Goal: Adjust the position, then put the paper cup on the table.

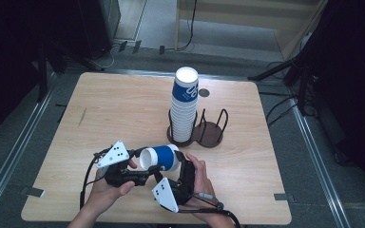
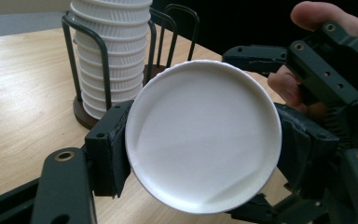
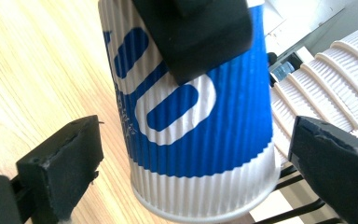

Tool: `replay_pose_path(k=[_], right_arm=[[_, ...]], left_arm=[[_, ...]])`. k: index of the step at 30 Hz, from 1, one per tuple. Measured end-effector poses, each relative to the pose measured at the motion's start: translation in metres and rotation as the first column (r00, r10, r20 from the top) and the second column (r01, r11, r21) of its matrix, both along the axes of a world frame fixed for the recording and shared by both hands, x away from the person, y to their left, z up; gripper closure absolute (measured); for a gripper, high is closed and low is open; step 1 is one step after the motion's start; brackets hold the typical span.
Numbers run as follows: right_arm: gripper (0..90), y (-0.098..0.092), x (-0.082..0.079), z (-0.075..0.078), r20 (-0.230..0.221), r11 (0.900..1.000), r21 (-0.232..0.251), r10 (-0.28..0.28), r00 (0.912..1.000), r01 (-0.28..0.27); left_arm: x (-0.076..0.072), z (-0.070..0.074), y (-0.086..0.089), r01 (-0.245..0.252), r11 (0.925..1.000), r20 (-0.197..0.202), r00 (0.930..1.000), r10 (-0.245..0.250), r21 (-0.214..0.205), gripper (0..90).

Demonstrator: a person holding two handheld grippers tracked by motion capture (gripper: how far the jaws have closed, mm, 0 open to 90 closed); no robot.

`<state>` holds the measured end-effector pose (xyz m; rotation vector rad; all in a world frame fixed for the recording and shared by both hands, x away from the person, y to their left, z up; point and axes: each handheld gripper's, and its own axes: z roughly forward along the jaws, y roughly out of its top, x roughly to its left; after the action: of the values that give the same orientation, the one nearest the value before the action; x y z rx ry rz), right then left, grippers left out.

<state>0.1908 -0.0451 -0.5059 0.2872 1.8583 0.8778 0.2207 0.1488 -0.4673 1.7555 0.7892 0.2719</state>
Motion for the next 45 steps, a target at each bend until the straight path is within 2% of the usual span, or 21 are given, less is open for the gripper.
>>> replay_pose_path(k=[4, 9, 14, 18, 22, 25, 27, 28, 31, 33, 35, 36, 37, 39, 41, 42, 44, 45], right_arm=[[1.0, -0.001, -0.002, 0.005, -0.014, 0.9993, 0.036, 0.005, 0.9999, -0.005], [0.0, -0.003, -0.003, 0.013, -0.066, 0.9946, 0.103, 0.019, 0.9977, -0.012], [0.0, -0.004, -0.003, 0.017, -0.091, 0.9908, 0.136, 0.017, 0.9957, -0.004], [0.0, -0.004, -0.002, 0.019, -0.124, 0.9835, 0.181, 0.012, 0.9923, 0.01], [0.0, -0.007, 0.0, 0.025, -0.183, 0.9674, 0.25, 0.006, 0.9831, 0.041], [0.0, -0.01, 0.003, 0.03, -0.221, 0.947, 0.314, 0.002, 0.9754, 0.069], [0.0, -0.013, 0.005, 0.031, -0.236, 0.935, 0.346, 0.004, 0.9717, 0.08], [0.0, -0.014, 0.006, 0.031, -0.244, 0.9298, 0.357, 0.0, 0.9697, 0.09], [0.0, -0.016, 0.01, 0.031, -0.265, 0.9108, 0.387, -0.04, 0.9633, 0.145], [0.0, -0.018, 0.014, 0.032, -0.306, 0.8892, 0.407, -0.082, 0.9486, 0.208], [0.0, -0.022, 0.017, 0.034, -0.35, 0.8582, 0.454, -0.075, 0.9336, 0.239], [0.0, -0.024, 0.018, 0.035, -0.366, 0.846, 0.47, -0.073, 0.9277, 0.252], [0.0, -0.026, 0.019, 0.036, -0.377, 0.8346, 0.484, -0.072, 0.9234, 0.263], [0.0, -0.029, 0.02, 0.038, -0.394, 0.8123, 0.513, -0.066, 0.9168, 0.278], [0.0, -0.032, 0.02, 0.04, -0.406, 0.7939, 0.533, -0.064, 0.9115, 0.293], [0.0, -0.032, 0.02, 0.042, -0.423, 0.7831, 0.542, -0.059, 0.9042, 0.305], [0.0, -0.034, 0.02, 0.043, -0.445, 0.7685, 0.552, -0.056, 0.8935, 0.323], [0.0, -0.034, 0.02, 0.043, -0.451, 0.7608, 0.56, -0.051, 0.8908, 0.327]], left_arm=[[0.0, 0.0, 0.003, -0.03, 0.9995, 0.011, 0.9995, 0.03, 0.003, 28.9], [0.001, 0.001, 0.009, -0.076, 0.9971, 0.028, 0.9967, 0.076, -0.01, 28.8], [0.0, 0.002, 0.014, -0.11, 0.9939, 0.05, 0.9926, 0.111, -0.007, 28.9], [0.0, 0.003, 0.018, -0.156, 0.9875, 0.065, 0.9855, 0.157, -0.022, 28.9], [0.0, 0.004, 0.024, -0.203, 0.9785, 0.092, 0.9743, 0.206, -0.034, 28.9], [-0.001, 0.005, 0.026, -0.218, 0.9741, 0.103, 0.9693, 0.224, -0.059, 28.9], [-0.001, 0.006, 0.028, -0.216, 0.9741, 0.107, 0.9692, 0.222, -0.068, 28.9], [-0.001, 0.006, 0.028, -0.214, 0.9743, 0.112, 0.9688, 0.221, -0.069, 28.9], [-0.004, 0.006, 0.028, -0.238, 0.97, 0.131, 0.9612, 0.243, -0.049, 28.7], [-0.004, 0.006, 0.028, -0.243, 0.9683, 0.141, 0.9582, 0.249, -0.06, 28.8], [-0.004, 0.006, 0.028, -0.237, 0.9687, 0.142, 0.9589, 0.245, -0.076, 28.8], [-0.004, 0.006, 0.028, -0.237, 0.9687, 0.142, 0.9589, 0.245, -0.076, 28.7], [-0.004, 0.006, 0.028, -0.253, 0.9648, 0.144, 0.9545, 0.261, -0.07, 28.7], [-0.004, 0.006, 0.028, -0.245, 0.9663, 0.14, 0.957, 0.254, -0.08, 28.7], [-0.004, 0.006, 0.027, -0.234, 0.9689, 0.146, 0.9588, 0.243, -0.081, 28.7], [-0.005, 0.005, 0.025, -0.23, 0.9691, 0.153, 0.9583, 0.242, -0.089, 28.6], [-0.005, 0.003, 0.024, -0.232, 0.9679, 0.175, 0.9534, 0.246, -0.098, 28.5], [-0.005, 0.003, 0.023, -0.227, 0.9678, 0.176, 0.9538, 0.244, -0.108, 28.5]])
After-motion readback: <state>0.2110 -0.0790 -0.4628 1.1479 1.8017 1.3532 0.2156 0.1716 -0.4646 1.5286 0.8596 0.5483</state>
